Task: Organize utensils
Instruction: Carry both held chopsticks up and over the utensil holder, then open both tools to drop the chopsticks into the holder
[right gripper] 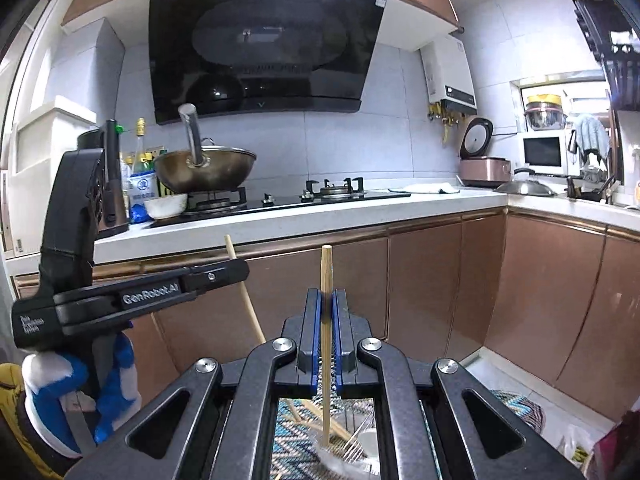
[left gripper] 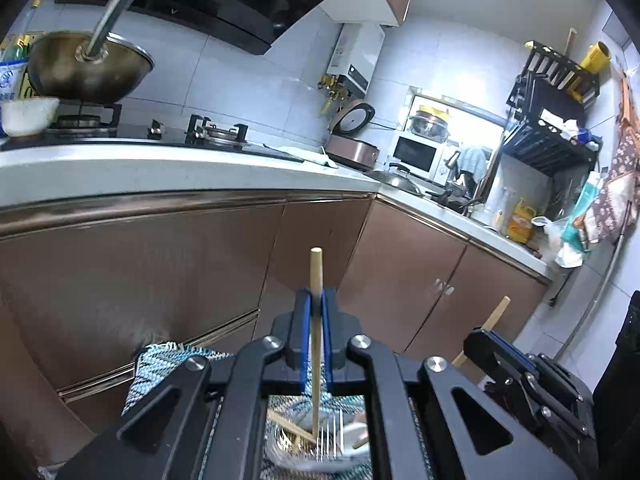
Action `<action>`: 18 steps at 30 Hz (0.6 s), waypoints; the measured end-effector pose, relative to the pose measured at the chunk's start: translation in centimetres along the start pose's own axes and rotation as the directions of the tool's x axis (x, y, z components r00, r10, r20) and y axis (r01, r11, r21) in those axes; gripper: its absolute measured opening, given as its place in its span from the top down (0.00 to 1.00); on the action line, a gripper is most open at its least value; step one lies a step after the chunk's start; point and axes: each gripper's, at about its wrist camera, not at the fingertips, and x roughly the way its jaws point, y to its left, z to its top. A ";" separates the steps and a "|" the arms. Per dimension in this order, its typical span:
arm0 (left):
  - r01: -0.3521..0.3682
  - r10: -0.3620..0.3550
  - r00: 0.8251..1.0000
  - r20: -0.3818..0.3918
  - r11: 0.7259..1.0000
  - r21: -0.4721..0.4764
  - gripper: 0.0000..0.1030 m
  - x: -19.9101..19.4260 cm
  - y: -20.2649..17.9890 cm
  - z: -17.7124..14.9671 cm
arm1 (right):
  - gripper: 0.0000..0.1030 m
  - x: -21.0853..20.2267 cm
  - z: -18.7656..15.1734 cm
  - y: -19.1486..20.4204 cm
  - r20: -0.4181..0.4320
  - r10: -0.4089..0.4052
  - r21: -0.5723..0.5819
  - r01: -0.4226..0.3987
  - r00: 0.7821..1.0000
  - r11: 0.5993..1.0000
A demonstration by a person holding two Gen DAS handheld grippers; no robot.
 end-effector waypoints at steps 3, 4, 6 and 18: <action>-0.003 0.004 1.000 -0.012 1.000 0.005 0.95 2.8 0.1 -1.2 | 0.95 2.3 -1.0 -1.0 -0.015 0.002 -0.002 -0.002 1.000 1.000; -0.012 0.013 1.000 -0.016 1.000 0.009 0.95 3.7 0.2 -1.7 | 0.95 3.1 -1.5 -1.3 -0.024 0.001 -0.002 -0.001 1.000 1.000; -0.016 0.016 1.000 -0.020 1.000 0.009 0.95 4.8 0.4 -2.7 | 0.95 4.1 -2.3 -1.6 -0.039 0.000 0.002 0.000 0.999 1.000; -0.023 0.026 0.999 -0.041 0.997 0.073 0.92 5.8 -0.8 -5.5 | 0.85 5.1 -5.6 -2.4 -0.095 -0.038 0.009 0.039 0.995 0.999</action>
